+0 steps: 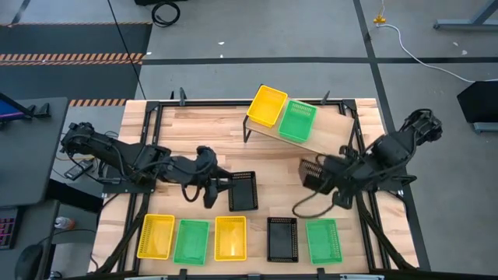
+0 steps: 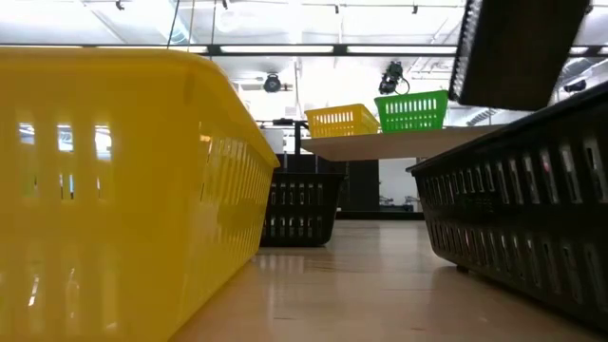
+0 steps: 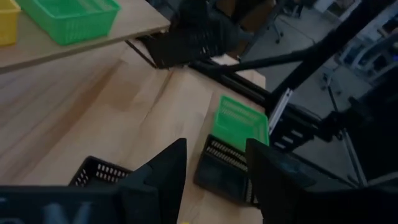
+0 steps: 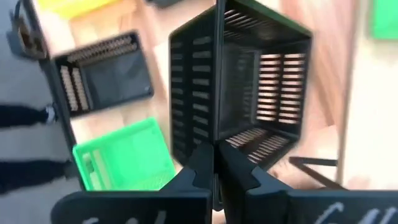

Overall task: Stack baskets on shelf by color
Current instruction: Put the top right black bin on the shelf

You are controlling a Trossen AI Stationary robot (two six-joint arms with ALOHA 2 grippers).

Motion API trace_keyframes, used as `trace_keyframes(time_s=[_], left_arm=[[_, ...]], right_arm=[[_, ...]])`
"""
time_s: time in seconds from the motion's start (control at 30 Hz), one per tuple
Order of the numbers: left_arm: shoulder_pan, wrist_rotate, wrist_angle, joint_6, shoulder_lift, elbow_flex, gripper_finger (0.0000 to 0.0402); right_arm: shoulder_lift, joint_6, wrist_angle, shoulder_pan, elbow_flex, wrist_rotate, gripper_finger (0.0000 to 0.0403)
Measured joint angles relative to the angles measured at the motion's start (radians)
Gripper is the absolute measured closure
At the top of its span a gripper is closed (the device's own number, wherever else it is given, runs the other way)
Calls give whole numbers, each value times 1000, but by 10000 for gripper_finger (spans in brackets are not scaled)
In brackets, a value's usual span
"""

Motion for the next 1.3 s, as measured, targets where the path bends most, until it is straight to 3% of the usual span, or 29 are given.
trace_keyframes(time_s=[0.37,0.73,1.3], left_arm=[[0,52,-72,6,0,0,230],[-6,52,-117,4,0,-1,230],[-7,41,-116,-5,0,-1,230]], right_arm=[[-1,-44,-6,-133,29,-12,391],[-4,-70,-5,-184,246,-136,391],[-140,-228,-5,-406,304,-103,389]])
